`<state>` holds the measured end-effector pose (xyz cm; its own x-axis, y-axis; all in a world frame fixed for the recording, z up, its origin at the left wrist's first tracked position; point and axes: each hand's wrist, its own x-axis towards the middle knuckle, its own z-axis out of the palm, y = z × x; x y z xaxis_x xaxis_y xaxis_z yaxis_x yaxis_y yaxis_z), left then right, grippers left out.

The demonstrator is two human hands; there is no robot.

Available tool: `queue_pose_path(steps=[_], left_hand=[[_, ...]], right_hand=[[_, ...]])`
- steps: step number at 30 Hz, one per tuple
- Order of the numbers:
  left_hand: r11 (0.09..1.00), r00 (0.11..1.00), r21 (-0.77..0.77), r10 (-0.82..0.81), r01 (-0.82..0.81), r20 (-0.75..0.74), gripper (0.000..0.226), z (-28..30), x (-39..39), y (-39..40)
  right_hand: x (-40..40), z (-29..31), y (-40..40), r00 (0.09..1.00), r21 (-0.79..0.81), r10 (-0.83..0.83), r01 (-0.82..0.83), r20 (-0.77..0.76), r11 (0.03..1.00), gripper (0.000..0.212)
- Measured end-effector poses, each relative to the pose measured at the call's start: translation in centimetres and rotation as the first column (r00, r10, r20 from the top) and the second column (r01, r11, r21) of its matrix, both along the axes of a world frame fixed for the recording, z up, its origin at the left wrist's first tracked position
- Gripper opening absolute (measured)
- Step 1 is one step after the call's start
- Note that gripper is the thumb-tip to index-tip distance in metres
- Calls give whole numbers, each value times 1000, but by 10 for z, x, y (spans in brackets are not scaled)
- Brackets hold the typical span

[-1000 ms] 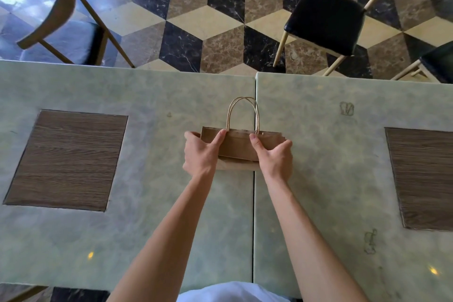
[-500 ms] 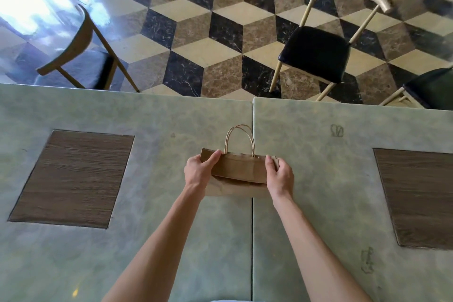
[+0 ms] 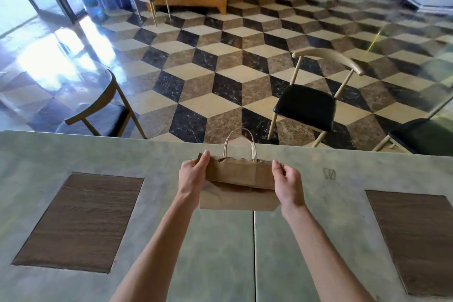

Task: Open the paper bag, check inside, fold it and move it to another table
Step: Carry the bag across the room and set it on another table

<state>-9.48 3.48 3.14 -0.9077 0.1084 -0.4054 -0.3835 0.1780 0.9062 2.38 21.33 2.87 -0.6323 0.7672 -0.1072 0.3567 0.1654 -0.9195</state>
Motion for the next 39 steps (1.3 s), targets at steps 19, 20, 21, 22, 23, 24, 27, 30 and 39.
queue_pose_path(steps=[19,20,21,22,23,24,27,30,39], left_hand=[[937,987,349,49,8,-154,32,205,-26,30],[930,985,368,62,1,-159,30,215,-28,31],[922,984,387,71,-2,-166,30,224,-30,32],[916,983,402,73,2,-171,31,234,-32,32],[908,983,420,74,4,-168,30,243,-34,32],[899,986,437,71,2,-151,27,252,-35,32],[875,993,483,43,15,-109,23,275,-38,28],[858,995,511,-4,54,-98,24,296,-37,24],[866,987,496,20,63,-159,34,338,-38,15]], right_hand=[[-30,216,38,981,-18,38,-43,-190,999,40],[-33,226,38,980,-55,13,-24,-198,998,36],[-34,237,37,979,-86,-10,-7,-202,996,35],[-36,247,37,978,-102,-20,-1,-207,995,37],[-38,256,38,976,-103,-17,-6,-219,995,39],[-40,264,39,973,-93,-6,-16,-230,996,40],[-42,287,39,969,-77,12,-31,-245,997,40],[-44,308,39,971,-62,38,-54,-235,997,41],[-33,367,34,974,-5,134,-137,-182,991,42]])
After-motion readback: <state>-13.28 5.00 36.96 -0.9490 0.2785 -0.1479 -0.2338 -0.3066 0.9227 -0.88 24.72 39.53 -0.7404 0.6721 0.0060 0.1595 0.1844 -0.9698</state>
